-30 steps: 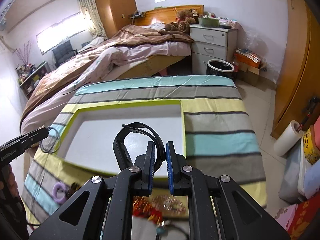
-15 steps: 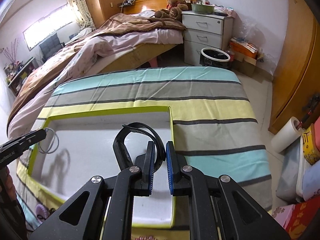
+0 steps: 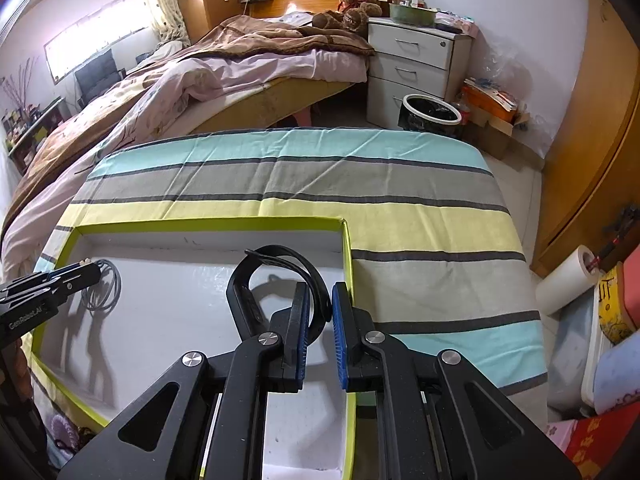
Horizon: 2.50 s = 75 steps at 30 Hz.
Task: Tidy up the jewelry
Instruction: 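Open the right gripper over the box while the left gripper releases the grey cord, then grasp the purple coil hair tie with the left gripper while the right grasps the black teal-bead cord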
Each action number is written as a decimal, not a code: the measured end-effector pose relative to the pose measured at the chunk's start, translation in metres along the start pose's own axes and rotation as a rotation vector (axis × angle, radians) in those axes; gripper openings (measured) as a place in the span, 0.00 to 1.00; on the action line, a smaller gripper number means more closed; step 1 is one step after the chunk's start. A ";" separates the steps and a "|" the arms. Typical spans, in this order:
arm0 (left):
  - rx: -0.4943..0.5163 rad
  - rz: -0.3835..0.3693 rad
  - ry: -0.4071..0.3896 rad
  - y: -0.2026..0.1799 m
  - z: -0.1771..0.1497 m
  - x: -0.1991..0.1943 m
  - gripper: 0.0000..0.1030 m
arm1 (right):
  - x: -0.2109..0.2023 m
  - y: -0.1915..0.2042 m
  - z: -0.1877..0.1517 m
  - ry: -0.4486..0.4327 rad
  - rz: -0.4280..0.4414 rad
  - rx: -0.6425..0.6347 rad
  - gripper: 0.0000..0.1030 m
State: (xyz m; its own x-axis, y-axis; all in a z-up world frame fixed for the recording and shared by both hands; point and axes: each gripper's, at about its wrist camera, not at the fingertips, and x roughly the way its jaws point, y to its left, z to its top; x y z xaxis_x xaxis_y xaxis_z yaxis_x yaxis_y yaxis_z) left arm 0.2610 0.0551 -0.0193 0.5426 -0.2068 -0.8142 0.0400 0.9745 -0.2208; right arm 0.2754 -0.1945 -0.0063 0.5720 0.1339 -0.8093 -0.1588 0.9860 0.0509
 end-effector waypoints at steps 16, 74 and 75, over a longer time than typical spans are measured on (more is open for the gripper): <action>-0.004 0.001 -0.008 -0.002 0.001 -0.002 0.41 | 0.001 0.002 0.002 -0.001 -0.004 -0.011 0.12; -0.067 -0.050 -0.059 0.025 -0.161 -0.121 0.46 | -0.102 -0.025 -0.144 -0.069 0.056 -0.001 0.31; -0.068 -0.050 -0.056 0.025 -0.161 -0.120 0.46 | -0.101 -0.024 -0.147 -0.066 0.054 0.000 0.31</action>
State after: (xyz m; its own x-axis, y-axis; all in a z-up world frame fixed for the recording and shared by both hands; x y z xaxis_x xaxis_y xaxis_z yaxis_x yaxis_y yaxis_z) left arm 0.0614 0.0905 -0.0137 0.5876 -0.2477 -0.7703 0.0124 0.9547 -0.2975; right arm 0.1031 -0.2468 -0.0121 0.6143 0.1935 -0.7649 -0.1909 0.9771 0.0939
